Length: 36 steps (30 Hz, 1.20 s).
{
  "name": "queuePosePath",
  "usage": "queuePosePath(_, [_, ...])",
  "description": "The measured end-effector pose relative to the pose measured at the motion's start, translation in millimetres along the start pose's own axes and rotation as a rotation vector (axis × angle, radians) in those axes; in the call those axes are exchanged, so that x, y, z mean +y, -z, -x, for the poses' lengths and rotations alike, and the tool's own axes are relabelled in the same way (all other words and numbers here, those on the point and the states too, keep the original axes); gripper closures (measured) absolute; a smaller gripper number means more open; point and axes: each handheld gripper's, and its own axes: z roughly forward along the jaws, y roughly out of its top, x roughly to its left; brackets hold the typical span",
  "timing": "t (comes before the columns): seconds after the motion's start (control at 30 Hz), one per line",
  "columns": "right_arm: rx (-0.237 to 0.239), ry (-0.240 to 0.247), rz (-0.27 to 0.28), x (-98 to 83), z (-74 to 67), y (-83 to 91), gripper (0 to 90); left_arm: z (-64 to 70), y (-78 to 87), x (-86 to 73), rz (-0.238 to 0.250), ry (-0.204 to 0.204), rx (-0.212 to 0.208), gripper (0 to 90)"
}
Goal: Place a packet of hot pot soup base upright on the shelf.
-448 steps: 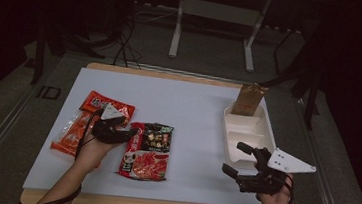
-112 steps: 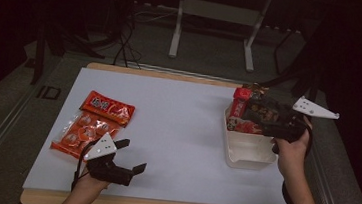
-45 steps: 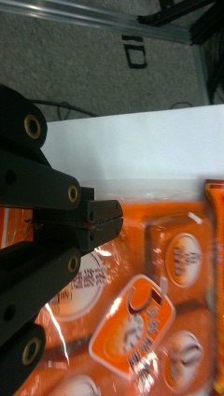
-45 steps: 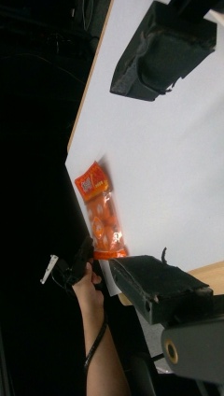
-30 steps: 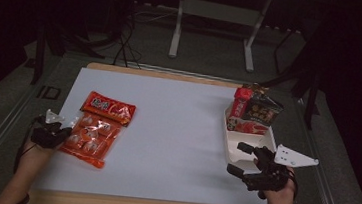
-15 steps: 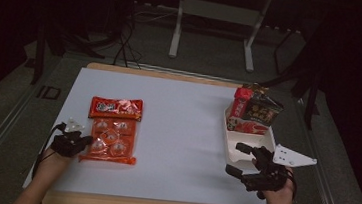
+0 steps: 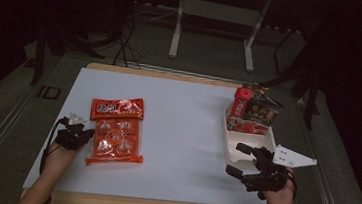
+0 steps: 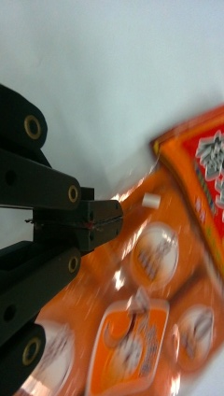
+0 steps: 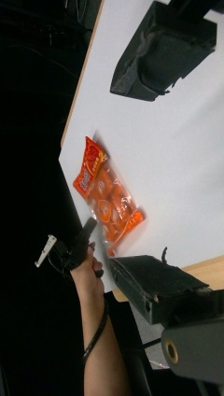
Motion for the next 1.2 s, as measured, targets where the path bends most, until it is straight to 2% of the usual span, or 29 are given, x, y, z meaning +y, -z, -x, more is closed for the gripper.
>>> queuePosePath(0.1, [0.0,-0.001,0.002,-0.1,0.3,0.1,14.1,-2.7,-5.2,6.3,0.004,-0.006,0.024,90.0])
queuePosePath(0.13, [0.001,-0.002,0.002,-0.2,0.4,0.2,14.1,-4.3,-7.1,8.0,0.01,0.003,0.01,90.0])
queuePosePath(0.27, [0.001,-0.005,0.001,-0.4,0.8,0.2,14.1,-5.8,-16.4,11.8,0.004,0.015,0.005,90.0])
queuePosePath(0.37, [0.001,-0.005,0.002,-0.3,0.8,0.3,14.1,-3.9,-18.9,13.2,0.016,0.017,-0.007,90.0])
queuePosePath(0.43, [0.002,-0.01,0.0,-0.7,1.3,0.2,14.1,-1.4,-19.6,14.2,0.01,0.013,0.0,90.0])
queuePosePath(0.5, [0.004,-0.011,-0.002,-0.9,1.6,-0.5,14.1,1.2,-19.9,14.6,0.001,-0.007,0.001,90.0])
queuePosePath(0.57, [0.005,-0.009,-0.001,-0.8,1.1,-1.2,14.1,3.0,-19.8,15.0,-0.002,0.0,-0.006,90.0])
queuePosePath(0.6, [0.006,-0.009,-0.002,-0.7,0.6,-1.3,14.1,5.1,-20.1,15.2,-0.002,-0.01,-0.007,90.0])
queuePosePath(0.87, [0.011,-0.009,-0.001,-0.5,0.3,-1.2,14.1,35.2,-31.0,26.3,-0.002,-0.063,-0.077,90.0])
queuePosePath(1.2, [0.017,-0.013,-0.002,-1.2,0.5,-0.4,14.1,91.1,-44.3,42.0,-0.013,-0.173,-0.176,90.0])
